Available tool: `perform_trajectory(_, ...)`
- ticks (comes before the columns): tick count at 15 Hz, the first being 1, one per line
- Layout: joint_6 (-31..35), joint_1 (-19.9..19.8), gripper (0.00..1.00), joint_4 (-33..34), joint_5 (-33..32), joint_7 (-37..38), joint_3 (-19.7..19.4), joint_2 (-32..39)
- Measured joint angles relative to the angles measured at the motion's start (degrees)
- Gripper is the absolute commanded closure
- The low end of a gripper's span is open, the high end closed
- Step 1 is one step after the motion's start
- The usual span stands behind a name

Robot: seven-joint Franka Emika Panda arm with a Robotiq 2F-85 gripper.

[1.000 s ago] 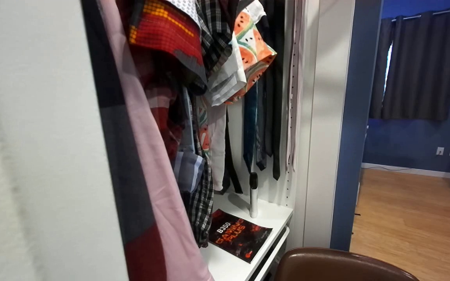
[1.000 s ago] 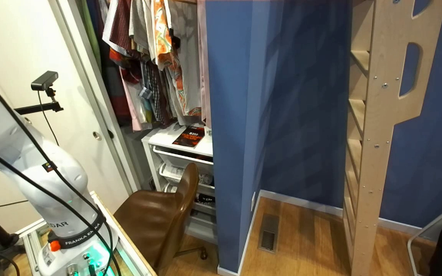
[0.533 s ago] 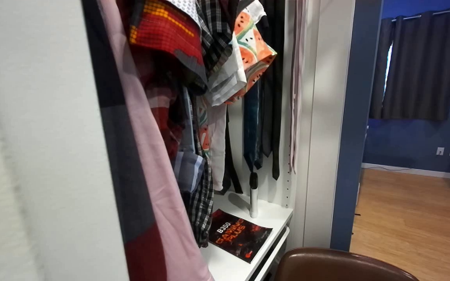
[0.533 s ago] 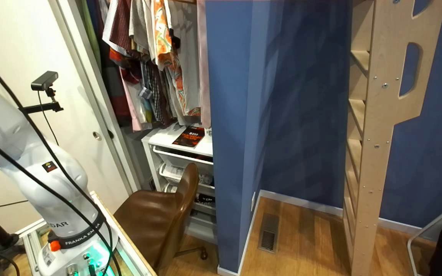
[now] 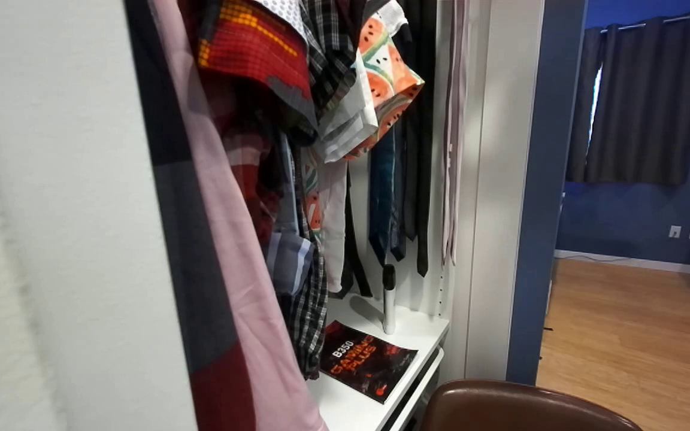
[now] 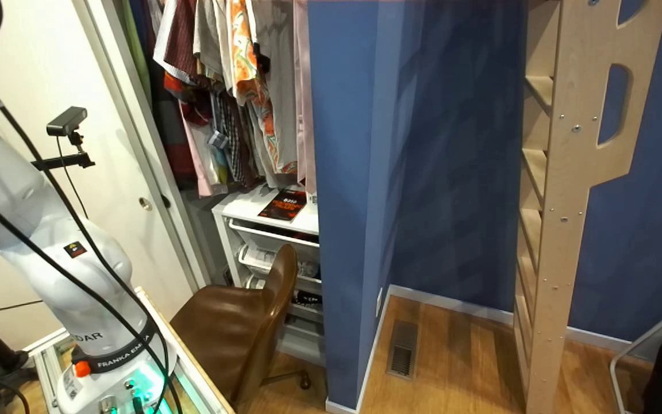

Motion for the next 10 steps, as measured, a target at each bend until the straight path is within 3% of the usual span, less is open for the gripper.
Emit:
perform_trajectory(7,14.1,2.8,0.95,1.8,3.2,-1.4,1.6,6.8)
perform_trajectory(8,16.6,3.0,0.81,1.9,4.4,-1.4,1.6,7.9)
perform_trajectory(10,20.9,3.0,0.81,2.1,6.5,-1.4,1.6,9.6)
